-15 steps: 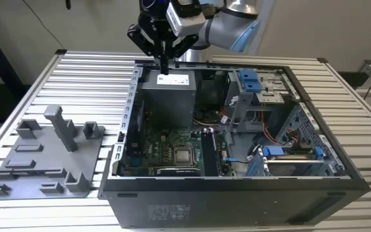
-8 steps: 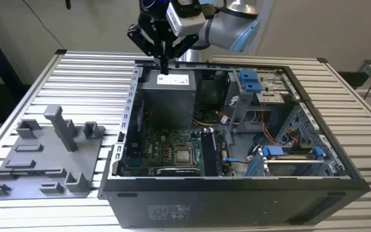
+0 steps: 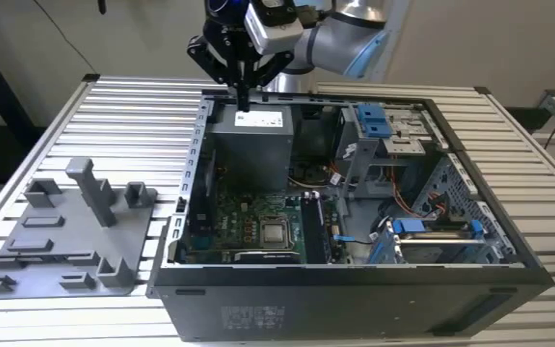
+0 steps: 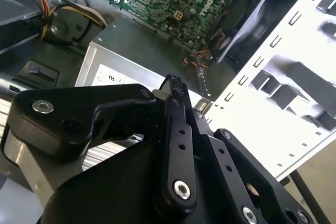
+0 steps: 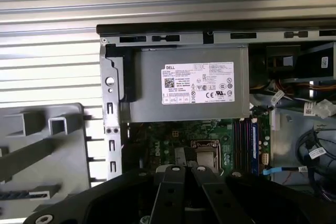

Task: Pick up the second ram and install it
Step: 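Reach for the second ram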

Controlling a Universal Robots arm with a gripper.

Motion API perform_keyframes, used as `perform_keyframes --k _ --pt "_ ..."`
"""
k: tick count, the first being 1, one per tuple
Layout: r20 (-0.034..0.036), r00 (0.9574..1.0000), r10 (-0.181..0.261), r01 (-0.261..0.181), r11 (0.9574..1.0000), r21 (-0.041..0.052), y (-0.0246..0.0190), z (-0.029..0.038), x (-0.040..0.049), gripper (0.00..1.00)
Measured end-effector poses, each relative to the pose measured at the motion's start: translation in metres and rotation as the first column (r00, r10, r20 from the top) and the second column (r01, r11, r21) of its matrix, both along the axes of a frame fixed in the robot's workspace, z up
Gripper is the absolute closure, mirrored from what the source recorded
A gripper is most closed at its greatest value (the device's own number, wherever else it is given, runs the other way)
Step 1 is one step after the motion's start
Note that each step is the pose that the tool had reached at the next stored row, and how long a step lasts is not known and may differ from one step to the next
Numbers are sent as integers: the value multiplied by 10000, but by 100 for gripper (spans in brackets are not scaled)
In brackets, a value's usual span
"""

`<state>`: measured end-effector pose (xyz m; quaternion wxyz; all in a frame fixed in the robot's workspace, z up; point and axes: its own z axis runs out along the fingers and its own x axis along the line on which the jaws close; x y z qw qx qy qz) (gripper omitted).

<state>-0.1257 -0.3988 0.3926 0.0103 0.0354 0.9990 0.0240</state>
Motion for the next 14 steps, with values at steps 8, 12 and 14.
perform_keyframes --k 8,12,14 --pt "-27 10000 -1 1 10000 0 0 0 -116 89" --pt "-35 10000 1 -1 10000 0 0 0 -190 89" --pt "-38 10000 0 0 10000 0 0 -1 -222 89"
